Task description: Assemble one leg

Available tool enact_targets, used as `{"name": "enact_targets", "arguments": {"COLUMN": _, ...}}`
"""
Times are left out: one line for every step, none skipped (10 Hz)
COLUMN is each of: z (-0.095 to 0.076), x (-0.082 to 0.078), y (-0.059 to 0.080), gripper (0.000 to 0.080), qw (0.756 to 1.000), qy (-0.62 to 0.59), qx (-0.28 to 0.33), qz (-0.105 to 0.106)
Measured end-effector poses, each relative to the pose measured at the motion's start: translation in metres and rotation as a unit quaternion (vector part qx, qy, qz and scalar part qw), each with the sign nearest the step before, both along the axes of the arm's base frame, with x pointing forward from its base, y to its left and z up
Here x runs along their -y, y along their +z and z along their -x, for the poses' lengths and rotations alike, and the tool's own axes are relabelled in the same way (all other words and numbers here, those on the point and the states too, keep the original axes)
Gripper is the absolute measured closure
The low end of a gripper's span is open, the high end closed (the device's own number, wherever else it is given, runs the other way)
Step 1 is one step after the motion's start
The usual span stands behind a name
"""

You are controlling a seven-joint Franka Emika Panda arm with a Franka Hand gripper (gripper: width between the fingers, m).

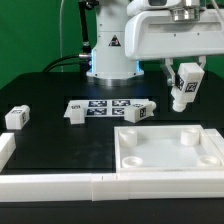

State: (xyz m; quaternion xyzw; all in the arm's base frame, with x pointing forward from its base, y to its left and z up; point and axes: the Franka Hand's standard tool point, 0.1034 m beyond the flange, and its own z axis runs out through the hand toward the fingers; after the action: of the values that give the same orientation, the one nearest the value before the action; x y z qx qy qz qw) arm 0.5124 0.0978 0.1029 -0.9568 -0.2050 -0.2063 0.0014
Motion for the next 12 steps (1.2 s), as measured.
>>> {"name": "enact_targets", "arguments": {"z": -0.013, "x": 0.005, "y": -0.002, "gripper": 0.0511, "qw": 1.0, "qy": 0.012, "qx": -0.002, "qz": 0.009}}
{"name": "enact_targets", "arguments": {"z": -0.014, "x": 0.002, "y": 0.0, "gripper": 0.0511, "qw": 1.0, "qy": 0.013, "qx": 0.001, "qz": 0.008}}
{"name": "enact_targets", "arguments": {"z": -0.012, "x": 0.003, "y": -0.002, "gripper": 0.0511, "qw": 1.0, "qy": 0.014, "qx": -0.001, "qz": 0.009}}
{"name": "enact_targets", "arguments": {"z": -0.012, "x": 0.003, "y": -0.002, "gripper": 0.0511, "qw": 1.0, "qy": 0.014, "qx": -0.001, "qz": 0.009}}
{"name": "enact_targets", "arguments": {"z": -0.013, "x": 0.003, "y": -0.003, "gripper": 0.0511, "qw": 1.0, "qy": 0.014, "qx": -0.004, "qz": 0.009}}
{"name": "enact_targets", "arguments": {"z": -0.019, "x": 0.002, "y": -0.007, "gripper": 0.0511, "qw": 1.0, "qy": 0.014, "qx": -0.011, "qz": 0.011}}
{"name": "enact_targets", "arguments": {"z": -0.032, "x": -0.005, "y": -0.009, "gripper": 0.0511, "qw": 0.999, "qy": 0.018, "qx": -0.023, "qz": 0.013}}
{"name": "enact_targets", "arguments": {"z": -0.051, "x": -0.017, "y": -0.009, "gripper": 0.0511, "qw": 0.999, "qy": 0.024, "qx": -0.023, "qz": 0.011}}
{"name": "enact_targets", "arguments": {"z": -0.07, "x": -0.028, "y": -0.01, "gripper": 0.0511, "qw": 0.999, "qy": 0.029, "qx": -0.023, "qz": 0.009}}
{"name": "enact_targets", "arguments": {"z": -0.088, "x": -0.033, "y": -0.008, "gripper": 0.0511, "qw": 0.999, "qy": 0.034, "qx": -0.017, "qz": 0.009}}
{"name": "enact_targets", "arguments": {"z": -0.106, "x": -0.036, "y": -0.007, "gripper": 0.0511, "qw": 0.999, "qy": 0.038, "qx": -0.007, "qz": 0.008}}
{"name": "enact_targets", "arguments": {"z": -0.107, "x": -0.036, "y": -0.006, "gripper": 0.0511, "qw": 0.999, "qy": 0.039, "qx": 0.004, "qz": 0.006}}
